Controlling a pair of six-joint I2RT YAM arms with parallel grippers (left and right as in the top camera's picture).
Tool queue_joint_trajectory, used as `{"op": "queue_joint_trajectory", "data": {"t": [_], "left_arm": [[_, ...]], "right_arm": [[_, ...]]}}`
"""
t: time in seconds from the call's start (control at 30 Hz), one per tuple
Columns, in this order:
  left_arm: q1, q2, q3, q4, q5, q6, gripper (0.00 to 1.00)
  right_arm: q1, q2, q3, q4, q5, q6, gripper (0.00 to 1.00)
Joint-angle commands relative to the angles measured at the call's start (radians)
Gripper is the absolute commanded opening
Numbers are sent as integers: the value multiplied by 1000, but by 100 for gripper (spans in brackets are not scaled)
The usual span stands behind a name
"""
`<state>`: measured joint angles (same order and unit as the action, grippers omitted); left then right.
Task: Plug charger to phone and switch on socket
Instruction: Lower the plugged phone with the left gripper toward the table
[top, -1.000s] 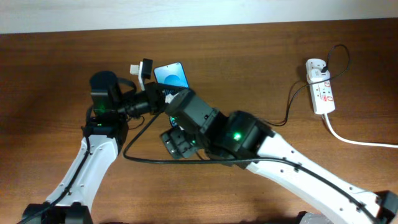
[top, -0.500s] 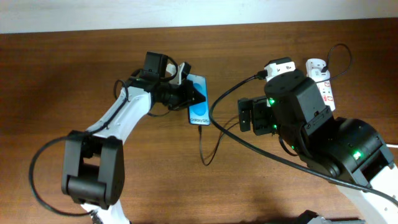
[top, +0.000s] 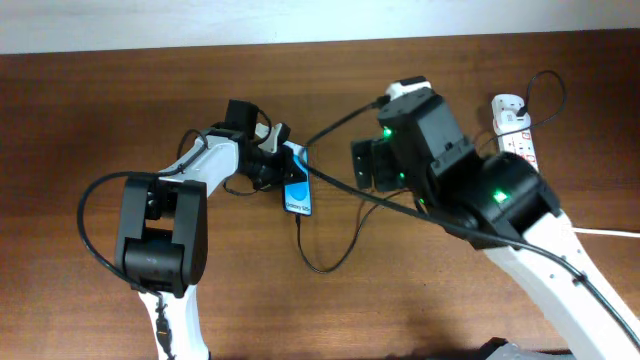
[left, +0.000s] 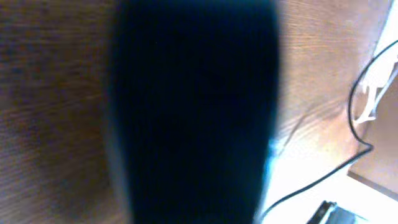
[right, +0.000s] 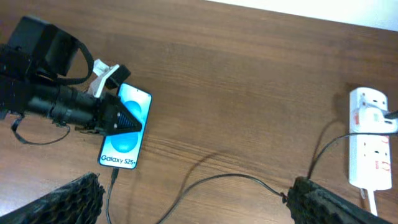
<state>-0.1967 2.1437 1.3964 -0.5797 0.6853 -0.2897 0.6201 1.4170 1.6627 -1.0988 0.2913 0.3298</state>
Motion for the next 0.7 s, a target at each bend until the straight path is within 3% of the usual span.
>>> {"op": "queue_joint_trajectory", "data": {"t": [0.0, 0.17, 0.37, 0.43, 0.53, 0.67], "left_arm": [[-2, 28, 22, 3, -24, 22, 5], [-2, 90, 16, 7, -20, 14, 12], [-2, 139, 11, -9, -33, 14, 29], [-2, 140, 11, -18, -84, 14, 38], [-2, 140, 11, -88, -287, 14, 57], [-3, 140, 10, -116, -376, 15, 74]], "right_arm": [[-7, 37, 10, 23, 13, -1, 98], [-7, 43, 10, 26, 33, -1, 98], [-7, 43, 10, 17, 34, 0, 98], [-7, 43, 10, 9, 19, 8, 98], [-6, 43, 10, -5, -13, 80, 98], [-6, 44, 10, -7, -64, 80, 98]]}}
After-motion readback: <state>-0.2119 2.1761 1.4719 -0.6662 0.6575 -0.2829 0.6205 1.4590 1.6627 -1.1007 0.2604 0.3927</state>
